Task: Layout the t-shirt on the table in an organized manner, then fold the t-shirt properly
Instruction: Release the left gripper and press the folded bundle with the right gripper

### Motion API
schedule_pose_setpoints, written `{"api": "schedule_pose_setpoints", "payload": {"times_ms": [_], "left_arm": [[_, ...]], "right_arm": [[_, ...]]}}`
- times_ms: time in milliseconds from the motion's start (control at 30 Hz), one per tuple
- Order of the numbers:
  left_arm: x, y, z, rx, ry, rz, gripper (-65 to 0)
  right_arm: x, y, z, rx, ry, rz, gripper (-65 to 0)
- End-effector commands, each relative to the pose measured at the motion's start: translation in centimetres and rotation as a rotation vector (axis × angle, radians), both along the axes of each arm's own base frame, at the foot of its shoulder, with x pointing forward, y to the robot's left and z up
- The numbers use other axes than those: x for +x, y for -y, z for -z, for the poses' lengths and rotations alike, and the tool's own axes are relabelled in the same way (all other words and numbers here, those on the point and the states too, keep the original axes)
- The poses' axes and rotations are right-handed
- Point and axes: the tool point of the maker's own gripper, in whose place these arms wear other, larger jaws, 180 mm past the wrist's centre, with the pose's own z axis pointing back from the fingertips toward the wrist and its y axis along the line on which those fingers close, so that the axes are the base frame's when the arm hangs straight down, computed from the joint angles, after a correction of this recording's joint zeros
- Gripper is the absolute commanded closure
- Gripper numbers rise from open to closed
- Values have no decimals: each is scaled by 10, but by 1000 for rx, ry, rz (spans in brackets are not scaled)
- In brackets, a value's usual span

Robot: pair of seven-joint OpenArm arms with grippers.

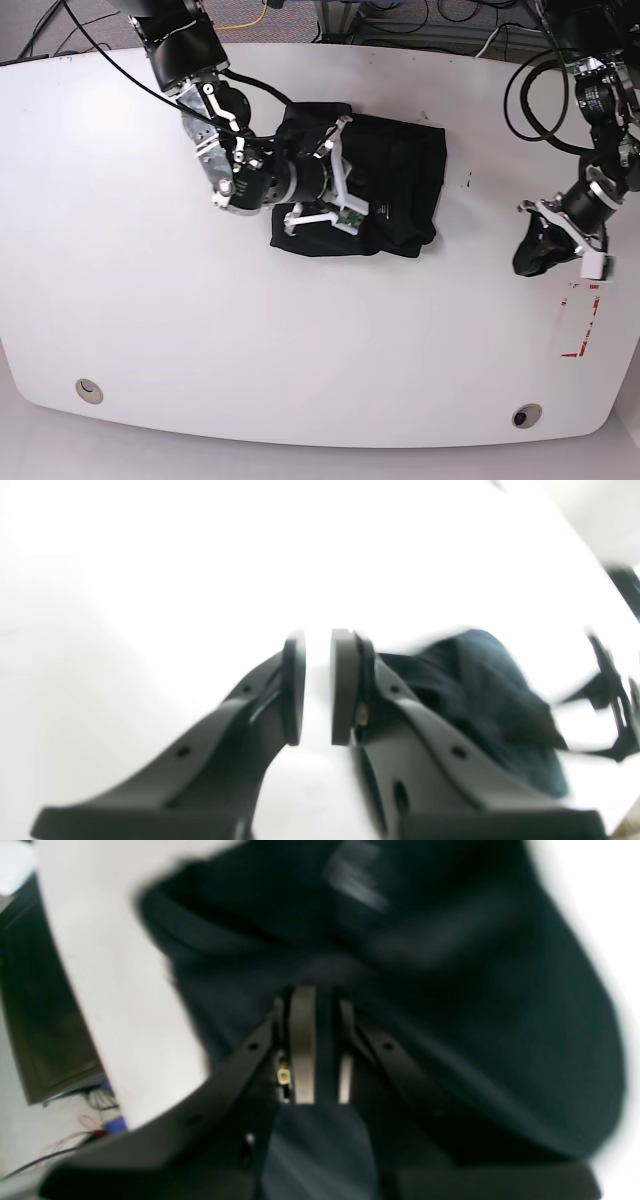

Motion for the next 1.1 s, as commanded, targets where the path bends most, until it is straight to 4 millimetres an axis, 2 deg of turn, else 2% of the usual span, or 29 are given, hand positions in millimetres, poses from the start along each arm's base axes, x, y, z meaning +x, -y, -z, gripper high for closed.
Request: {"api": "schedule_pose_setpoints", "payload": {"times_ms": [0,100,167,300,433,500,567,867,933,1067], "left_arm": [[3,-5,-18,12,54,9,-78],[2,-14,-22,34,57,1,-78],[2,-18,-24,53,58,0,-78],[2,-20,-24,60,53,1,-78],[-3,-20,-17,60,35,2,-78],[-4,-19,-16,58,30,2,-78],[-4,-19,-14,55,27,2,-78],[-9,-17,-7,53,8,6,-78],[-9,-17,-7,53,7,6,-78],[-9,-17,-6,54,5,5,-78]], "right_arm": [[3,-18,2,54,6,-15,-55],[-1,-31,16,64,-21,-20,-55],[4,-38,23,73,-22,-13,-54],[8,-43,40,73,-46,9,-54],[12,-46,40,85,-41,15,-52],[14,-46,35,91,-29,15,-52],[20,-51,15,121,28,10,-52],[27,-58,-40,113,171,-43,-52],[27,-62,-49,122,188,-48,-52],[42,-58,-62,134,224,-22,-52]]}}
